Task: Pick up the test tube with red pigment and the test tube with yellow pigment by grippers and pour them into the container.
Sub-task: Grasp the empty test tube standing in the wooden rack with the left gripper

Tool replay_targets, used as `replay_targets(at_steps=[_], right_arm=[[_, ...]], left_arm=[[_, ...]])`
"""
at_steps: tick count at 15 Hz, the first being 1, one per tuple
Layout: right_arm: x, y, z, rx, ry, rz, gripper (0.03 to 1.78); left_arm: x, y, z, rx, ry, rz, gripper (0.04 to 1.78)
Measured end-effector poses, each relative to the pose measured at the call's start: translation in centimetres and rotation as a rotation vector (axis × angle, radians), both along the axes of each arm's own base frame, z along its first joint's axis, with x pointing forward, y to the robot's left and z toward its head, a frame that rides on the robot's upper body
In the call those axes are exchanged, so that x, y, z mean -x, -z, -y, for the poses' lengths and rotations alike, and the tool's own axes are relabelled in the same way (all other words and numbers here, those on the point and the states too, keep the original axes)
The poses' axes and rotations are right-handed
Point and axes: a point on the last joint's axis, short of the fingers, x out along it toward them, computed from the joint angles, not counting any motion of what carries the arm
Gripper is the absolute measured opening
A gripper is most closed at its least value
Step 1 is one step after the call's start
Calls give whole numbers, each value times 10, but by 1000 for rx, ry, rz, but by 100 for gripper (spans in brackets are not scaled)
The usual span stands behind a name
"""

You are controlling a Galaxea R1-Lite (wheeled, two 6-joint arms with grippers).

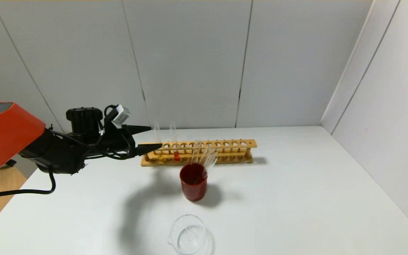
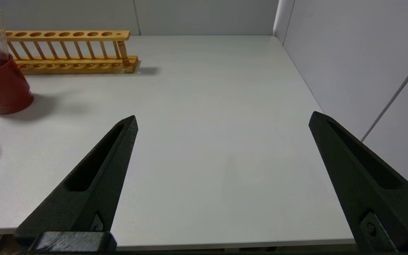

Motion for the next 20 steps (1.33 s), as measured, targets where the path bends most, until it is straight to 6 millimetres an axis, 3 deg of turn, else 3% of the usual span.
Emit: replay_targets(at_steps=[5,9,17,20], right_arm=[[0,0,0,0,0,0,170],[0,0,0,0,0,0,170],[0,0,0,0,0,0,170],[0,0,0,0,0,0,170]], left_arm=[[-15,-3,10,20,7,9,172],[-26,5,14,17,10,14,172],[-33,13,12,19,3,4,172],[-36,13,13,25,2,-2,160]])
